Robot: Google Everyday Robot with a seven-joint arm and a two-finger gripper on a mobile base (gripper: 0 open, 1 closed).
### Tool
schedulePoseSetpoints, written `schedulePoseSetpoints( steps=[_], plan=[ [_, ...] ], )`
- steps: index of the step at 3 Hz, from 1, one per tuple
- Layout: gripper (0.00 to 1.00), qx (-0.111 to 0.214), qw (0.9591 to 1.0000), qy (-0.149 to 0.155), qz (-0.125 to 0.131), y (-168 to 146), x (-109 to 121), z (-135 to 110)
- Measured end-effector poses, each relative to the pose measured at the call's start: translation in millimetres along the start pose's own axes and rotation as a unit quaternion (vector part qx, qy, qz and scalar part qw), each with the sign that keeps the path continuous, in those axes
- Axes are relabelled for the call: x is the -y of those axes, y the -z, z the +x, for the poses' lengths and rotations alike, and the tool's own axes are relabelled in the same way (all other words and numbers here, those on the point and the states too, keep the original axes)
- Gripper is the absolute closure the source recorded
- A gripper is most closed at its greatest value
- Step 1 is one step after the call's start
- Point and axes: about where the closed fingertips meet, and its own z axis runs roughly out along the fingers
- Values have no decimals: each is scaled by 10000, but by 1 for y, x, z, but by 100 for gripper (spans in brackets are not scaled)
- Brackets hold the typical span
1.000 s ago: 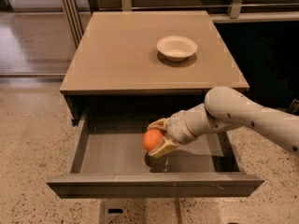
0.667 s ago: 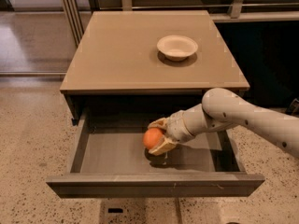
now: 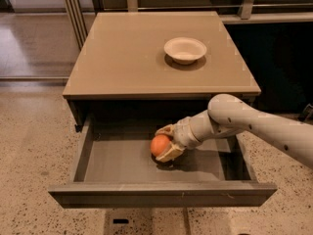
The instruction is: Place orange into top drawer
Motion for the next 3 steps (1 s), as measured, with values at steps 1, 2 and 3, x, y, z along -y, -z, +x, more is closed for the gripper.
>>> schedulePoseSetpoints(
  steps=[1, 2, 3],
  plan=[
    [58, 0, 10000, 0, 0, 0, 0, 0],
    [34, 0, 10000, 0, -1, 0, 0, 0],
    [11, 0, 10000, 0, -1, 0, 0, 0]
  ],
)
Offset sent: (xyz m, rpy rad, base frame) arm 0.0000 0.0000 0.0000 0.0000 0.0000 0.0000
